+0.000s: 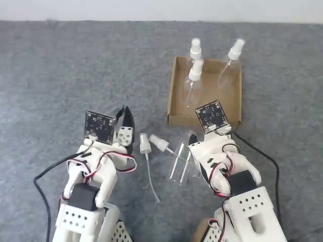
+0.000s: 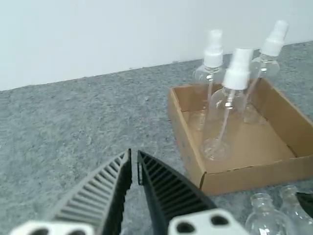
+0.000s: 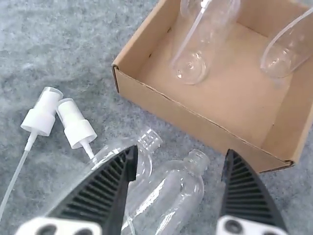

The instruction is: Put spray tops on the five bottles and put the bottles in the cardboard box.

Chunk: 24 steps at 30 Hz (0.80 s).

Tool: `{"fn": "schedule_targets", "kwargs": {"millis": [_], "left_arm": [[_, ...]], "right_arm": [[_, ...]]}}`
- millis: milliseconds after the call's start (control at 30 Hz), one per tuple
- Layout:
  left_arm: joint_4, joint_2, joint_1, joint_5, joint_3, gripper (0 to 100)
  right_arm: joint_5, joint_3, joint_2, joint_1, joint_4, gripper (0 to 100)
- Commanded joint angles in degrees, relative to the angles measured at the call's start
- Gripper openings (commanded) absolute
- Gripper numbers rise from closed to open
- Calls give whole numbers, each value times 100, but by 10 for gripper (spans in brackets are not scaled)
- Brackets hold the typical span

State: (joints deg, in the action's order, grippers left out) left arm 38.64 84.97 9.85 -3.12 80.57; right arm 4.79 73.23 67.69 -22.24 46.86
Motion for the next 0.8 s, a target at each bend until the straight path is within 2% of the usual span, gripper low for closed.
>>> {"fn": "schedule_targets", "kwargs": {"millis": [0,300,533,700,767], "left_arm": [[-167,105,88,44,-13,13],[-44,105,-527,44,330,13],[-44,105,-615,53,505,13],[-44,105,-615,53,514,13],[-44,105,-615,53,514,13]], "right_arm": [[70,-35,119,4,-119,232],[62,-44,75,4,-22,231],[53,-396,66,136,813,231],[-686,-835,57,488,1473,231],[-765,-897,57,497,1604,231]]}}
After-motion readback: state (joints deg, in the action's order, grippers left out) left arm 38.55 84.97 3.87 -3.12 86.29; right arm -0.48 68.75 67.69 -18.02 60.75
